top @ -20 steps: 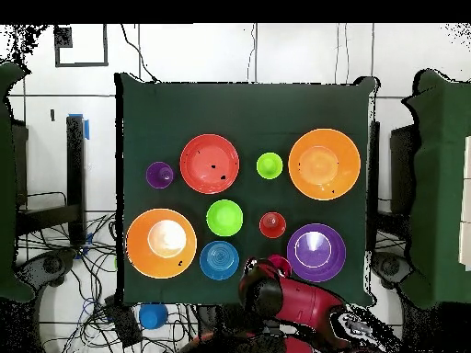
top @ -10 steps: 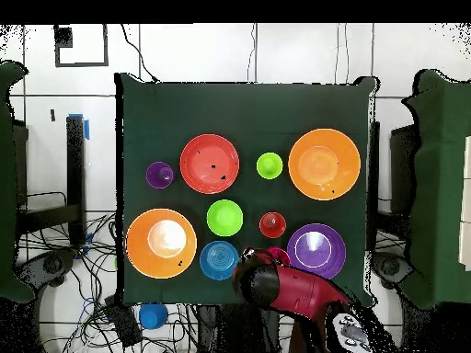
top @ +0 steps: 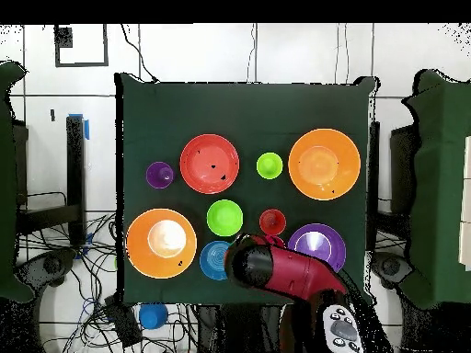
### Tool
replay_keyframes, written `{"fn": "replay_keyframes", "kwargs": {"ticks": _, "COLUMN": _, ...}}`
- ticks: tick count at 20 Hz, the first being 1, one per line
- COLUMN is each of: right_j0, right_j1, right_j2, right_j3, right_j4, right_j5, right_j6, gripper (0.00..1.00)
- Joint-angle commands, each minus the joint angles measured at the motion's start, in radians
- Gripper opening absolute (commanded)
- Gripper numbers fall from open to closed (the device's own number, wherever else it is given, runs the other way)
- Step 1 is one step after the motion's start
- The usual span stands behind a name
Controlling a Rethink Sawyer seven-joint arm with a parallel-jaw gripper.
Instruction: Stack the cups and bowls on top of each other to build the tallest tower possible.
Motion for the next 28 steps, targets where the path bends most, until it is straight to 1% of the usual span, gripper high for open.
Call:
{"fn": "replay_keyframes", "kwargs": {"ticks": 1, "right_j0": 0.044, "right_j1": 0.002, "right_j2": 0.030, "right_j3": -0.118, "right_j4": 0.057, "right_j5": 0.139, "right_j6": 0.146, "gripper": 0.00}}
{"fn": "replay_keyframes", "kwargs": {"ticks": 5, "right_j0": 0.066, "right_j1": -0.012, "right_j2": 0.019, "right_j3": -0.158, "right_j4": 0.070, "right_j5": 0.213, "right_j6": 0.146, "gripper": 0.00}}
{"fn": "replay_keyframes", "kwargs": {"ticks": 10, "right_j0": 0.093, "right_j1": -0.025, "right_j2": 0.008, "right_j3": -0.187, "right_j4": 0.092, "right_j5": 0.288, "right_j6": 0.155, "gripper": 0.00}}
{"fn": "replay_keyframes", "kwargs": {"ticks": 20, "right_j0": 0.091, "right_j1": -0.033, "right_j2": 0.010, "right_j3": -0.176, "right_j4": 0.105, "right_j5": 0.313, "right_j6": 0.140, "gripper": 0.00}}
{"fn": "replay_keyframes", "kwargs": {"ticks": 25, "right_j0": 0.098, "right_j1": -0.039, "right_j2": 0.010, "right_j3": -0.191, "right_j4": 0.109, "right_j5": 0.326, "right_j6": 0.139, "gripper": 0.00}}
{"fn": "replay_keyframes", "kwargs": {"ticks": 28, "right_j0": 0.113, "right_j1": -0.040, "right_j2": 0.005, "right_j3": -0.219, "right_j4": 0.112, "right_j5": 0.346, "right_j6": 0.149, "gripper": 0.00}}
